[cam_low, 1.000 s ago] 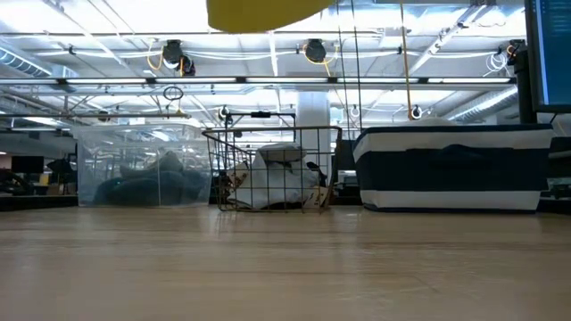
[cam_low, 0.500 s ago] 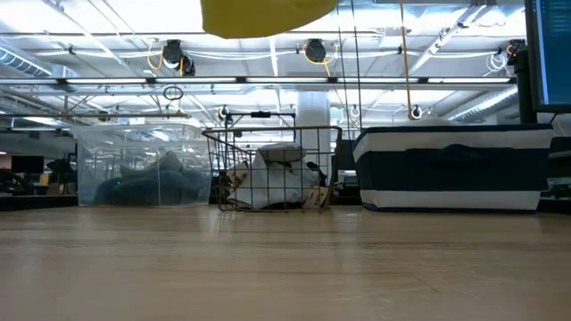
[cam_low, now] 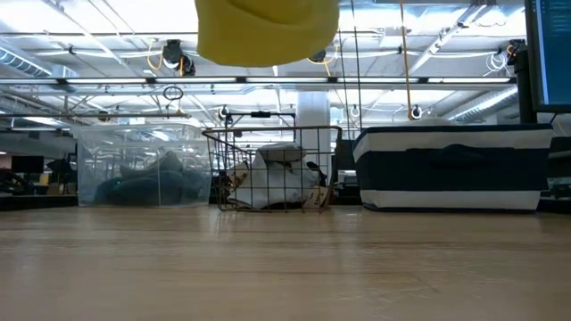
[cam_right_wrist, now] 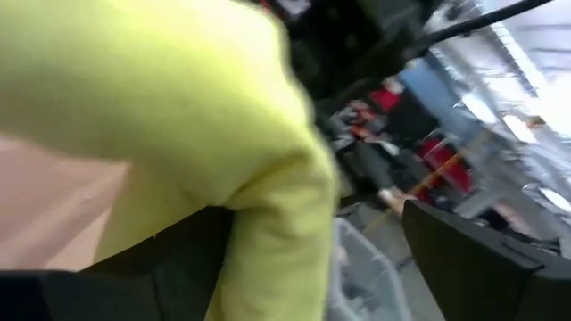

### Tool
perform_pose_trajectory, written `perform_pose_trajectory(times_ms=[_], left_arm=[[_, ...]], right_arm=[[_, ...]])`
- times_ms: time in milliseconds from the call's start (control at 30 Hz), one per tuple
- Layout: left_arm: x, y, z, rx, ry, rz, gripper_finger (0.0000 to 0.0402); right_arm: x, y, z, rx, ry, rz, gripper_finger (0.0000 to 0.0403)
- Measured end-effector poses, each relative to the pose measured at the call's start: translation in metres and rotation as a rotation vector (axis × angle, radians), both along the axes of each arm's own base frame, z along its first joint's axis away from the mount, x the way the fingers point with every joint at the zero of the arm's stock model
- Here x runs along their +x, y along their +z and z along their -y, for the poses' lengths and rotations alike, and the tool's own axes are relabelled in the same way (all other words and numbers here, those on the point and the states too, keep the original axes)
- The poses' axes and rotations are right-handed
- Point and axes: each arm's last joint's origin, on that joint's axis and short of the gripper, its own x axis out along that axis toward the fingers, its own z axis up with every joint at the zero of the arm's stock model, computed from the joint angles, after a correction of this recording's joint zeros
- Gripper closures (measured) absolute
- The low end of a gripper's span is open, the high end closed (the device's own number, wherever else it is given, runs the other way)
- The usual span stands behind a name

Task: Pick & Place Cloths
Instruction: Put the yellow shirt into the blue bin

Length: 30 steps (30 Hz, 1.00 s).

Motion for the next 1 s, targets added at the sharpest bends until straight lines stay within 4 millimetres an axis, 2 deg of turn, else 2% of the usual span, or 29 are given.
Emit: perform_pose_trajectory(times_ms=[200, 300, 467, 567, 767, 1000], left_arm=[[0.0, 0.001, 0.0, -0.001, -0.006, 0.006, 0.0342], [0.0, 0.001, 0.0, -0.002, -0.005, 0.01, 0.0342], [0.0, 0.001, 0.0, -0.002, -0.001, 0.013, 0.0342], [0.0, 0.001, 0.0, -0.001, -0.001, 0.013, 0.0317], [-0.001, 0.0, -0.001, 0.016, 0.017, 0.0, 0.0249], [-0.012, 0.0, -0.01, 0.094, 0.136, -0.068, 0.0204]], right_arm=[[0.0, -0.002, -0.004, 0.076, 0.129, -0.028, 0.0127], [0.0, -0.001, -0.004, 0.124, 0.133, -0.025, 0.0169], [0.0, 0.0, -0.004, 0.135, 0.134, -0.017, 0.0291], [0.0, 0.0, -0.004, 0.134, 0.137, -0.016, 0.0371], [0.0, 0.0, -0.003, 0.146, 0.096, -0.006, 0.0378], [-0.003, 0.003, 0.001, 0.129, -0.009, 0.002, 0.0378]])
